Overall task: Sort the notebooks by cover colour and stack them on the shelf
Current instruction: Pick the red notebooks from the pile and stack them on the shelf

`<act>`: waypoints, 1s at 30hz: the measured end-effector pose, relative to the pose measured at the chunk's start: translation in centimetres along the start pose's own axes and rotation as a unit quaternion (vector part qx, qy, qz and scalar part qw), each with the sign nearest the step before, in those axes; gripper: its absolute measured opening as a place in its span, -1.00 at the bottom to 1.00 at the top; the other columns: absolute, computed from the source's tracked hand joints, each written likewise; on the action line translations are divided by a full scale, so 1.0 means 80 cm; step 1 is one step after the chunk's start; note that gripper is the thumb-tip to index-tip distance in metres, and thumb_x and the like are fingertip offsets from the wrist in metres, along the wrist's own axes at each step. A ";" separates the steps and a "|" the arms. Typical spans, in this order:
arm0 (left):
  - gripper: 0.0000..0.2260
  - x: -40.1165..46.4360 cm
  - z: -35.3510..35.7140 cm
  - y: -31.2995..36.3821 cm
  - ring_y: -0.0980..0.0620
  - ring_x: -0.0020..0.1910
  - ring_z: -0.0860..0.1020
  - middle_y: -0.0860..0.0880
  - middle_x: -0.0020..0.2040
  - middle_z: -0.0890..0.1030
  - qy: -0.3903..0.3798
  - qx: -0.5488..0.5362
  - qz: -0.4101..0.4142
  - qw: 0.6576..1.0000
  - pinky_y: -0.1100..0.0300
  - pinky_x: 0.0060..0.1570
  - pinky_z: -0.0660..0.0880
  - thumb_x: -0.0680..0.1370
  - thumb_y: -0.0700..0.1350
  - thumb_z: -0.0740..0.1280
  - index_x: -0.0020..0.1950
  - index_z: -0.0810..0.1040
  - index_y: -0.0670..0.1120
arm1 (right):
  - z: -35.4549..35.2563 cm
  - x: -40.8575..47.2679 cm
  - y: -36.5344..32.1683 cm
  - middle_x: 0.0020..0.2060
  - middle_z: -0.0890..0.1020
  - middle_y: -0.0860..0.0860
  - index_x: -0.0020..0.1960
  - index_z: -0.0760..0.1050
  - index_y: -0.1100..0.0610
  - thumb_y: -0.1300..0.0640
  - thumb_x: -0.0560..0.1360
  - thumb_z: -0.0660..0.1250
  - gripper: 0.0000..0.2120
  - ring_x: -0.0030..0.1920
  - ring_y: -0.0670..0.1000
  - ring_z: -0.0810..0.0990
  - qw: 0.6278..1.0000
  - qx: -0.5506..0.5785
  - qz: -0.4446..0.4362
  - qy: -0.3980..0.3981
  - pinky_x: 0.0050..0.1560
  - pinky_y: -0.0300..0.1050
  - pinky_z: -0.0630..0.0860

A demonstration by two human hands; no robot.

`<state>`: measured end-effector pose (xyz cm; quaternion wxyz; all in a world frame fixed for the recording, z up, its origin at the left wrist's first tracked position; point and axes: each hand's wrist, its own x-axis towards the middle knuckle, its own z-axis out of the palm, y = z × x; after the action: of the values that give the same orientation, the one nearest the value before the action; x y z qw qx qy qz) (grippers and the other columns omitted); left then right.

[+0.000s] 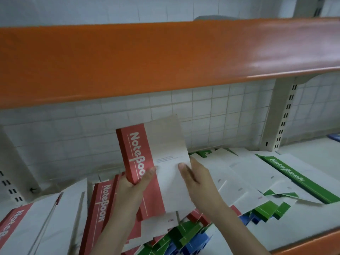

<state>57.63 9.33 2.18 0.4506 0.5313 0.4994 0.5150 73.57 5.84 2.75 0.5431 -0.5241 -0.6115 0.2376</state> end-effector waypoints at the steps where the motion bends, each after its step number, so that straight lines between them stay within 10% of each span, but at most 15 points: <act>1: -0.61 0.005 0.008 0.004 0.16 -0.19 0.62 0.19 -0.25 0.68 -0.017 -0.004 -0.020 1.000 0.25 -0.30 0.44 0.22 0.26 0.39 -0.06 0.59 0.11 | -0.009 0.002 0.001 -0.34 0.48 0.22 0.00 0.47 0.23 0.00 0.62 0.09 -0.68 -0.36 0.05 0.41 0.999 0.009 0.031 0.005 -0.36 -0.08 0.41; 11: -0.78 0.018 0.136 0.007 0.06 -0.18 0.65 0.02 -0.08 0.64 -0.168 0.047 -0.022 0.984 0.21 -0.28 0.50 0.64 0.11 0.09 0.10 0.46 0.06 | -0.124 -0.006 0.039 -0.37 0.25 0.01 -0.14 0.27 0.19 0.07 0.61 0.14 -0.77 -0.40 -0.06 0.26 0.959 0.003 0.243 0.144 -0.52 -0.31 0.32; 14: -0.81 0.008 0.182 0.008 0.12 -0.28 0.65 0.05 -0.14 0.65 -0.200 0.034 -0.034 0.979 0.26 -0.35 0.49 0.64 0.11 0.08 0.03 0.46 0.11 | -0.171 -0.021 0.052 -0.27 0.45 0.18 -0.06 0.41 0.30 0.03 0.60 0.16 -0.70 -0.33 -0.01 0.33 0.945 0.022 0.269 0.183 -0.22 -0.13 0.43; 16: -0.82 -0.002 0.212 0.013 0.15 -0.32 0.65 0.08 -0.17 0.65 -0.219 0.020 -0.041 0.975 0.27 -0.37 0.48 0.64 0.10 0.08 -0.01 0.46 0.15 | -0.204 -0.033 0.062 0.16 0.53 0.13 0.24 0.43 0.27 -0.04 0.59 0.16 -0.58 0.25 0.05 0.37 0.928 0.052 0.298 0.218 0.26 -0.06 0.31; 17: -0.82 -0.007 0.228 0.014 0.15 -0.31 0.64 0.09 -0.17 0.65 -0.232 0.016 -0.044 0.972 0.26 -0.36 0.48 0.64 0.09 0.08 -0.03 0.45 0.16 | -0.221 -0.039 0.063 0.26 0.49 0.05 0.34 0.40 0.17 -0.10 0.58 0.16 -0.54 0.20 0.04 0.48 0.919 0.066 0.313 0.231 0.00 -0.17 0.19; 22: -0.82 -0.056 0.329 0.019 0.11 -0.25 0.65 0.07 -0.15 0.64 -0.301 0.020 -0.063 0.951 0.22 -0.33 0.50 0.65 0.09 0.08 -0.03 0.45 0.15 | -0.320 -0.082 0.083 0.03 0.43 -0.11 0.23 0.44 -0.04 -0.10 0.60 0.14 -0.73 -0.04 -0.08 0.45 0.894 0.093 0.326 0.292 -0.02 -0.17 0.32; 26: -0.72 -0.099 0.417 0.025 -0.03 -0.05 0.63 -0.02 0.04 0.63 -0.364 0.034 -0.072 0.928 0.07 -0.05 0.56 0.65 0.07 0.08 0.28 0.43 0.02 | -0.391 -0.131 0.097 -0.43 0.39 -0.03 -0.28 0.41 0.08 0.13 0.61 0.14 -0.71 -0.48 -0.10 0.39 0.879 0.092 0.301 0.359 -0.50 -0.31 0.28; 30: -0.75 -0.145 0.504 0.028 -0.02 -0.20 0.64 -0.09 -0.12 0.66 -0.432 0.045 -0.066 0.898 0.15 -0.21 0.52 0.64 0.04 0.13 0.04 0.52 -0.08 | -0.466 -0.186 0.105 -0.40 0.42 0.03 -0.18 0.44 0.14 0.16 0.62 0.13 -0.77 -0.49 -0.11 0.44 0.846 0.078 0.319 0.419 -0.45 -0.27 0.32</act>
<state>98.33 -0.98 0.73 0.6305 0.6873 0.3124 0.1805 108.76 -15.12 0.46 0.6810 -0.6960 -0.1040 0.2024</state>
